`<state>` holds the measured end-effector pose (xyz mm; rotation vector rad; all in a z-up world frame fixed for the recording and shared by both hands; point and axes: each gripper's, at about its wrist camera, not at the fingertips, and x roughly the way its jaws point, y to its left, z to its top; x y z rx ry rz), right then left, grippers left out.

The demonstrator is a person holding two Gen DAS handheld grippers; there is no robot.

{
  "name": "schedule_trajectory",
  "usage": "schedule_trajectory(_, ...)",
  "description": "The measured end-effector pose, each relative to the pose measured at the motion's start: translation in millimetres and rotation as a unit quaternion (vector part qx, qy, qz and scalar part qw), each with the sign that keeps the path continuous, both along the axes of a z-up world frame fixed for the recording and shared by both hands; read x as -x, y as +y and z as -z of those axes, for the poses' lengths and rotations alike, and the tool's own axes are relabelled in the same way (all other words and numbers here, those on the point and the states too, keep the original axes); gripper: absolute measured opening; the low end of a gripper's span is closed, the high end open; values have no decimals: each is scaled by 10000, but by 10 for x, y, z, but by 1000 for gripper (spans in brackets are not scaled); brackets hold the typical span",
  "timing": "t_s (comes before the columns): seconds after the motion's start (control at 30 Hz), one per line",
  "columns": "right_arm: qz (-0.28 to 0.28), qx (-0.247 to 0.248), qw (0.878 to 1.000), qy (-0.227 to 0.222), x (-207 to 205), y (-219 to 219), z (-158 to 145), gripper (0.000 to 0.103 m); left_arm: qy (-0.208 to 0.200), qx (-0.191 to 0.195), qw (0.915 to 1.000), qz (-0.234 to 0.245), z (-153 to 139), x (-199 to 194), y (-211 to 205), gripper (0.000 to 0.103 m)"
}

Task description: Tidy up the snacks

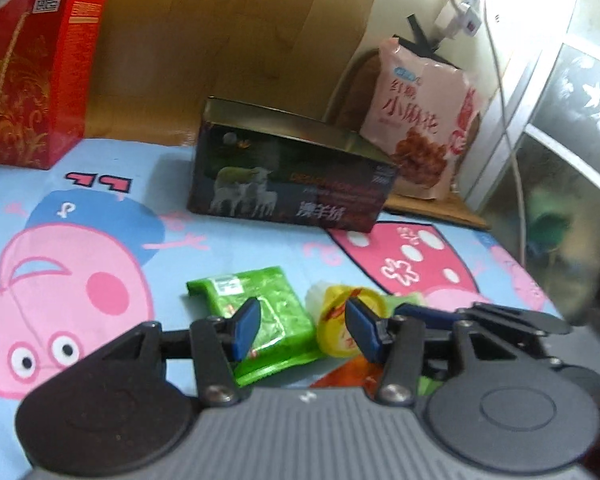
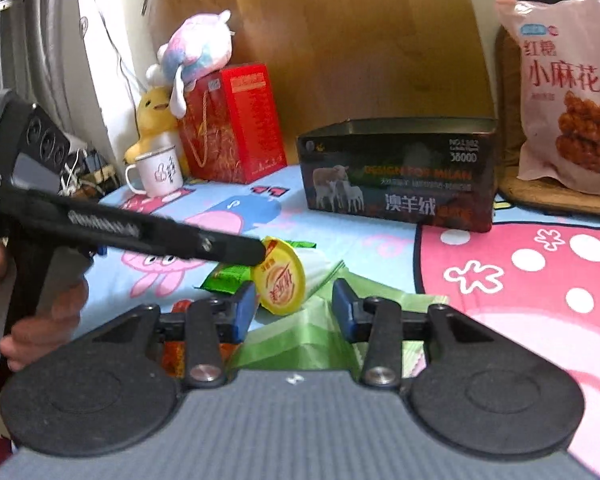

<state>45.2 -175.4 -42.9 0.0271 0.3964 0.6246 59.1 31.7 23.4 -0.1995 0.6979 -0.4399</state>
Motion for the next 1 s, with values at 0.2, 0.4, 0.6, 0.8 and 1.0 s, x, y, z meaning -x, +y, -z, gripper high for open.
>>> schedule_trajectory(0.2,512,-625,9967,-60,123,-190,-10,46,-88,-280,9980,-552,-45,154,30,49)
schedule_trajectory(0.4,999,-903,9909,-10,255,-278,17,46,-55,-770,9911,-1087,28,270,74,50)
schedule_trajectory(0.6,1437,-1220,9821,9,329,-371,51,51,-133,-1044,9838,-1452,103,346,149,53)
schedule_trajectory(0.8,1531,-1332,9792,-2,345,-399,67,53,-219,-1323,9764,-1692,169,374,175,53)
schedule_trajectory(1.0,1563,-1325,9788,-44,368,-391,72,54,-261,-1361,9750,-1736,180,369,179,53)
